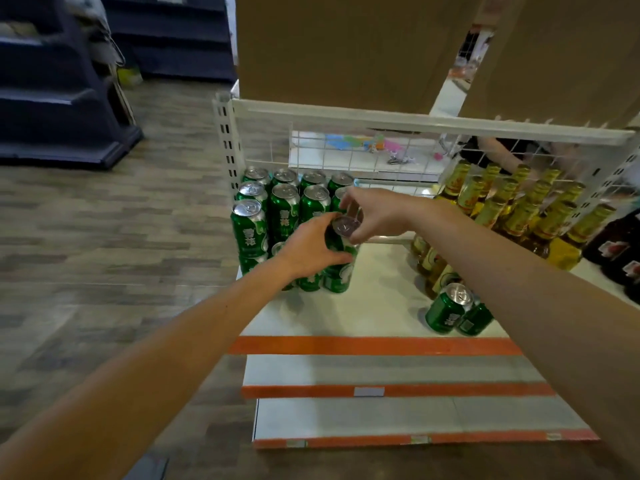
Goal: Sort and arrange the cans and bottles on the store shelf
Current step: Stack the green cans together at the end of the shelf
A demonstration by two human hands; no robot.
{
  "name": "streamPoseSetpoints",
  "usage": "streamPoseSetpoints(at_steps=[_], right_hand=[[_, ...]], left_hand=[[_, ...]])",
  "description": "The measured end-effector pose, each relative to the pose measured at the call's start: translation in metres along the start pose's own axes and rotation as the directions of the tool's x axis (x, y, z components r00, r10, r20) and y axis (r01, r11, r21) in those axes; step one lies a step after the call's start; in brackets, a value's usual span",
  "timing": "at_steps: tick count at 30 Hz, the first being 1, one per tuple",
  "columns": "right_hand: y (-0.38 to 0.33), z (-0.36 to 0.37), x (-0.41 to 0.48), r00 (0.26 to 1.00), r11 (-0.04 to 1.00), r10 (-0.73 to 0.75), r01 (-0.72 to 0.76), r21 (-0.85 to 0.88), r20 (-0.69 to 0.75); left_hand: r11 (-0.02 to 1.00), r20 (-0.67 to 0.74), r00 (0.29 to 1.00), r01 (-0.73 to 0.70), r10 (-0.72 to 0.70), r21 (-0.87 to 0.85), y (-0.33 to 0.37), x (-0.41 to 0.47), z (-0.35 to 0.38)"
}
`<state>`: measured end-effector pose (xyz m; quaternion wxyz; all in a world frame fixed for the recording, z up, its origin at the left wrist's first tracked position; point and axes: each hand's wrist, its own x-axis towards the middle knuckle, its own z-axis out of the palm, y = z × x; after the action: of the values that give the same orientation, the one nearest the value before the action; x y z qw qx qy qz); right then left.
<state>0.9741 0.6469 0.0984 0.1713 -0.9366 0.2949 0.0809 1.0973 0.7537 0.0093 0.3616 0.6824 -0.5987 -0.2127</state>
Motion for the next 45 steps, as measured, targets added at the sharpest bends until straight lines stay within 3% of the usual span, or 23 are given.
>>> streamPoseSetpoints(at_steps=[5,9,15,26,37,40,43,45], right_hand=[[-0.034,-0.006,0.032,0.991,0.986,-0.086,0.099,0.136,-0.101],[-0.036,0.001,0.046,0.977,0.986,-0.076,0.103,0.128,-0.2],[-0.013,0.021,0.048,0.993,1.0,0.014,-0.012,0.017,-0.117],[0.017,0.047,0.036,0.993,0.992,0.112,-0.11,0.054,-0.045],[0.045,0.064,0.008,0.979,0.976,0.205,-0.205,0.068,0.012],[0.06,0.058,-0.005,0.97,0.968,0.243,-0.243,0.063,0.003],[0.086,0.053,-0.022,0.952,0.952,0.306,-0.306,0.019,-0.006],[0.104,0.053,-0.035,0.934,0.933,0.358,-0.358,-0.044,0.0]], left_hand=[[0.984,-0.153,0.985,0.099,-0.076,0.149,-0.024,0.006,-0.046],[0.9,-0.247,0.969,0.131,-0.027,0.416,-0.037,0.018,-0.068],[0.714,-0.274,0.962,0.196,-0.006,0.672,-0.056,0.021,-0.075],[0.524,-0.265,0.964,0.223,0.005,0.822,-0.074,0.019,-0.066],[0.538,-0.295,0.951,0.297,-0.091,0.789,-0.07,0.019,-0.061],[0.604,-0.341,0.94,0.28,-0.014,0.746,-0.065,0.013,-0.059],[0.736,-0.361,0.9,0.071,0.245,0.674,-0.049,0.012,-0.045],[0.78,-0.249,0.892,-0.162,0.378,0.605,-0.03,0.011,-0.026]])
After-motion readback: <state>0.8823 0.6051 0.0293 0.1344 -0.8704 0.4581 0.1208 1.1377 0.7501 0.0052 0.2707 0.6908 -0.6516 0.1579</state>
